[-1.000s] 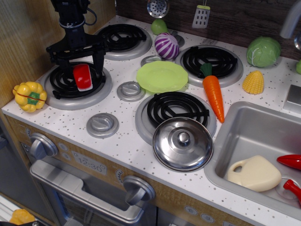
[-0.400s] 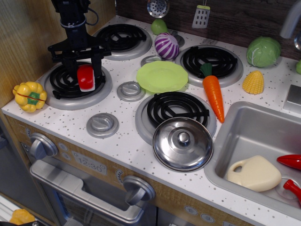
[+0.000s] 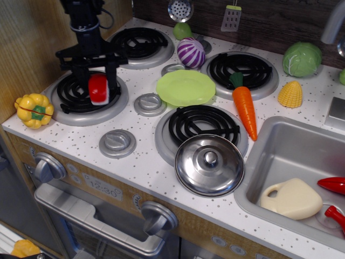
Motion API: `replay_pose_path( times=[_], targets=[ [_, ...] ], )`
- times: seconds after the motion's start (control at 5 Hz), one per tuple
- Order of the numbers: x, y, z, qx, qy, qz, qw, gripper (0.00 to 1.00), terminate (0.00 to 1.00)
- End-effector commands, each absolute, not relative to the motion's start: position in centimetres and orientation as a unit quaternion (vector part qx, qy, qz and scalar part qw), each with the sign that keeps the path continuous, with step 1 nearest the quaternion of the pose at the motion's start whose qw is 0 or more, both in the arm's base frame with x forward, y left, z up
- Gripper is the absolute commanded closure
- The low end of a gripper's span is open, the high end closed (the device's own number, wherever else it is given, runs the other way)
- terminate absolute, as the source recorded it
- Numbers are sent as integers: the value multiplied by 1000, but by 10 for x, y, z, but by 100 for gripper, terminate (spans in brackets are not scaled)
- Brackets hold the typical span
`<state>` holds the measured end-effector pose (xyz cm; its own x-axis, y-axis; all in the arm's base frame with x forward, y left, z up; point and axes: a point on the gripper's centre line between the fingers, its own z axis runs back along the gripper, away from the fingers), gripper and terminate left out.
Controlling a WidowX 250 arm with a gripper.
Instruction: Put sushi on plate
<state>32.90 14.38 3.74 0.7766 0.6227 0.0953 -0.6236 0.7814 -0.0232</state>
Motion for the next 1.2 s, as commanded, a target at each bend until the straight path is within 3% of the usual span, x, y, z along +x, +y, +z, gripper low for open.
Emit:
replay_pose_path(
  times=[0.0, 0.2, 0.4, 0.6, 1.0],
  targets=[
    [391, 75, 84, 1, -150, 344, 927, 100, 0],
    [417, 57, 91, -2, -164, 355, 920, 100, 0],
    [430, 54, 77, -10, -191, 348, 918, 100, 0],
    [434, 63, 71, -22, -223, 319, 921, 0, 0],
    [434, 63, 71, -22, -223, 319, 921, 0, 0]
  ],
)
